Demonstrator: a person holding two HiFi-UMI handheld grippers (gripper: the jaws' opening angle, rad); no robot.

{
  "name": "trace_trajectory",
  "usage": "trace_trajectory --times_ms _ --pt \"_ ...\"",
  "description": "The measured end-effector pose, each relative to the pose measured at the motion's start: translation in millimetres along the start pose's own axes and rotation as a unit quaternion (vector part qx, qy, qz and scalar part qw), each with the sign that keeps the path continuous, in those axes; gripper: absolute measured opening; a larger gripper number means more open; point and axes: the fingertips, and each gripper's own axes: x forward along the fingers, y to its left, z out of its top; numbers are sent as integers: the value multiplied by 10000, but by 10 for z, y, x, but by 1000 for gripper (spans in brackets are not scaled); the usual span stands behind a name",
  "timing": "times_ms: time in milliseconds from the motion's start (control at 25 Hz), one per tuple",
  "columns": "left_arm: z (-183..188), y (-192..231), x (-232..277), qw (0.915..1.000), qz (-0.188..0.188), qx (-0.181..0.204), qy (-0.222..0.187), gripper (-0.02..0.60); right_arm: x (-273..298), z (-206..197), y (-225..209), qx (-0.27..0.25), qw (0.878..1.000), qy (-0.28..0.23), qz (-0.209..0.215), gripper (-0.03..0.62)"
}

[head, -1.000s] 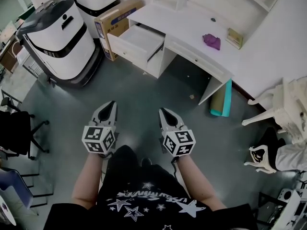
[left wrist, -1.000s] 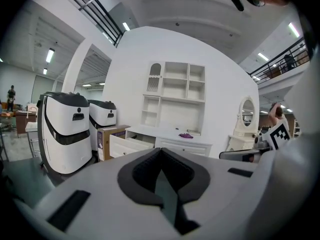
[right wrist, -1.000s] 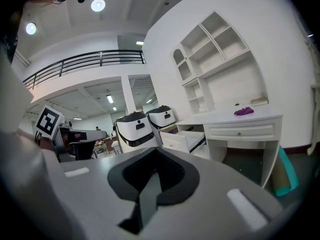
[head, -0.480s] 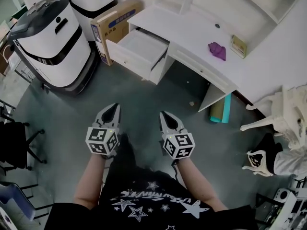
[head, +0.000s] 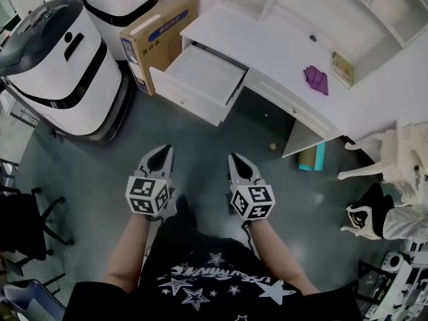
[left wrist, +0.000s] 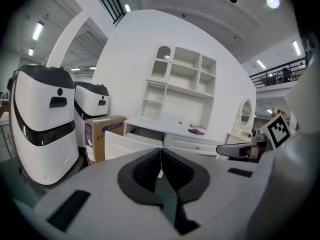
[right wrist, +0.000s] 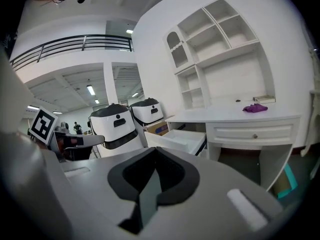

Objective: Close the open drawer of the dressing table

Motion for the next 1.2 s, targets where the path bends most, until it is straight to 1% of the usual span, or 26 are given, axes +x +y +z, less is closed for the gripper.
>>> trace_trajectory --times_ms 280,480,760,1000,1200 --pt "14 470 384 9991 -320 -9 267 11 466 -62 -18 77 9984 140 -533 5" --pt "-87 622 635 9975 -541 -21 445 11 583 -170 -45 111 9966 227 -783 5" --pt "-249 687 928 9963 -576 -118 619 11 686 -295 -179 212 9949 333 -929 4" --pt "-333 777 1214 9959 -555 19 711 11 934 -466 -266 255 9946 421 -910 5" --pt "-448 908 1517 9954 -461 -41 833 11 1204 -593 -354 340 9945 496 -861 5"
